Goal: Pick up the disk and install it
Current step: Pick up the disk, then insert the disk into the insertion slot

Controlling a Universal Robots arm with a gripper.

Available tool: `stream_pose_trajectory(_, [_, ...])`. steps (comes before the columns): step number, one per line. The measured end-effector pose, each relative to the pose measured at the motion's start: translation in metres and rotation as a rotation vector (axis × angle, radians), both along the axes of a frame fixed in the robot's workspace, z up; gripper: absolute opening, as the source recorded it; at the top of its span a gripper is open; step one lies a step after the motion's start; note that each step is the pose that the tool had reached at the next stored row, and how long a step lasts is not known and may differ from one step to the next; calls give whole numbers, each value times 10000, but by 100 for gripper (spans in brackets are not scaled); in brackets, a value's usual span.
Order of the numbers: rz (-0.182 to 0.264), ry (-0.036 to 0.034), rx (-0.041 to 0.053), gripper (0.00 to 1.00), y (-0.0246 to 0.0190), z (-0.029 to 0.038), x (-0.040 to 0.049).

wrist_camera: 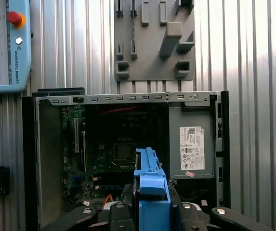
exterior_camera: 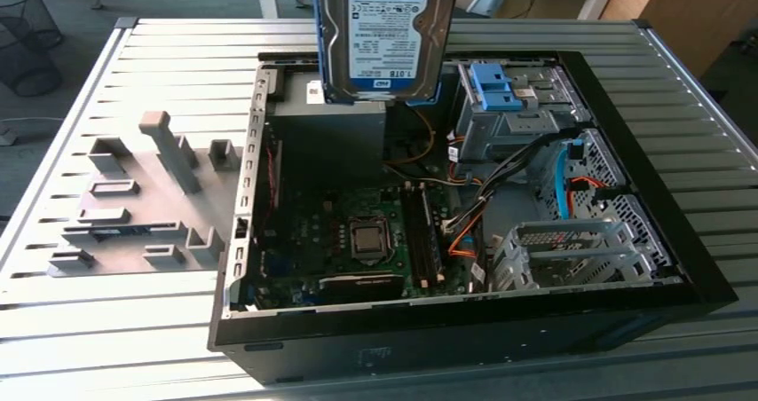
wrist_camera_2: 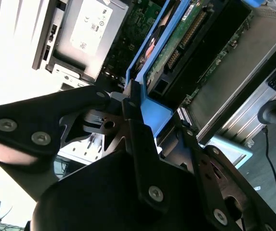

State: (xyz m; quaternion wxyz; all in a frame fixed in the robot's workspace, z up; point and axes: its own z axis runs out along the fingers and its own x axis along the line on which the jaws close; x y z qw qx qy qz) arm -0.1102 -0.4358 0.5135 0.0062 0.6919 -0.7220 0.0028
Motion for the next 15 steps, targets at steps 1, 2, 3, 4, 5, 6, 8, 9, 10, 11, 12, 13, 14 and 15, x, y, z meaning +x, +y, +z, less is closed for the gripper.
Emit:
stream_pose_trajectory(1, [0,0,-5,36,-15,0,0])
stream_pose_trajectory(2, [1,0,-13,36,-30,1,0])
stream_pose_trajectory(3, [0,0,-22,36,-38,0,0])
stream_pose_trajectory(4, [0,0,-25,36,-38,0,0])
stream_pose_trajectory(5, [0,0,-24,36,-38,0,0])
stream_pose_trajectory(6, [0,0,-26,36,-38,0,0])
stream_pose_trajectory(8, [0,1,-26,36,-38,0,0])
stream_pose_trajectory(9, [1,1,-26,36,-38,1,0])
stream_pose_trajectory(10, [0,0,-25,36,-39,0,0])
stream_pose_trajectory(11, [0,0,-26,36,-39,0,0])
stream_pose_trajectory(12, [0,0,-26,36,-40,0,0])
stream_pose_trajectory(13, [0,1,-26,36,-42,0,0])
stream_pose_trajectory(14, [1,0,-26,36,-42,0,0])
stream_pose_trajectory(15, [1,0,-26,36,-42,0,0])
